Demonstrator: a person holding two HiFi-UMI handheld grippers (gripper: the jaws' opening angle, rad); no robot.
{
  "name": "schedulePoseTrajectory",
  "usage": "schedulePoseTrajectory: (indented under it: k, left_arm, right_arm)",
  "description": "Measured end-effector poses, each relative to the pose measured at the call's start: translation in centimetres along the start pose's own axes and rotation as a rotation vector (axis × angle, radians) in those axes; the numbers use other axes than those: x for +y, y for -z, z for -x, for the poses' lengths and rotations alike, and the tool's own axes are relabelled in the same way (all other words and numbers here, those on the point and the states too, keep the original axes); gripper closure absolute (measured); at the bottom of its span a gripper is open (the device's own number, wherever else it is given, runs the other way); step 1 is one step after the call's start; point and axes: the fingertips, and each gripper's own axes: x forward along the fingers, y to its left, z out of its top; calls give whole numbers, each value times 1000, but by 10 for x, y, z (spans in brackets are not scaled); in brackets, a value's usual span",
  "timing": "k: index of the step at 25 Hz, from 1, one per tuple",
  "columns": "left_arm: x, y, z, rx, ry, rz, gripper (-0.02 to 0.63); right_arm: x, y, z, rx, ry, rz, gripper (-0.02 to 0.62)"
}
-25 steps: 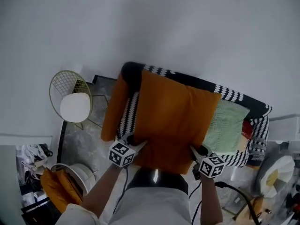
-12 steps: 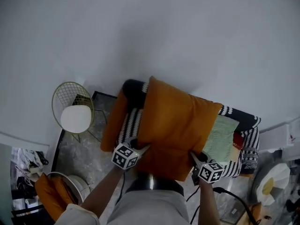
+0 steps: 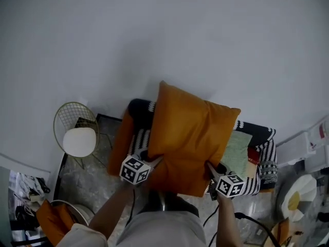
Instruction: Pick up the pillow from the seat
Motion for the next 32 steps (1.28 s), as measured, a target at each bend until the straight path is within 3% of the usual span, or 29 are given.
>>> schedulePoseTrajectory:
  k: [12, 22, 32]
  left_arm:
    - [-64, -15, 9, -53, -22, -44, 431]
    - [-154, 3, 10, -94, -69, -22, 430]
    - [-222, 17, 42, -141, -123, -33, 430]
  right_arm:
    - [-7, -5, 62, -52, -23, 35, 456]
    - [-29, 13, 142, -45, -75, 77, 456]
    - [-17, 29, 203, -71, -134, 135, 454]
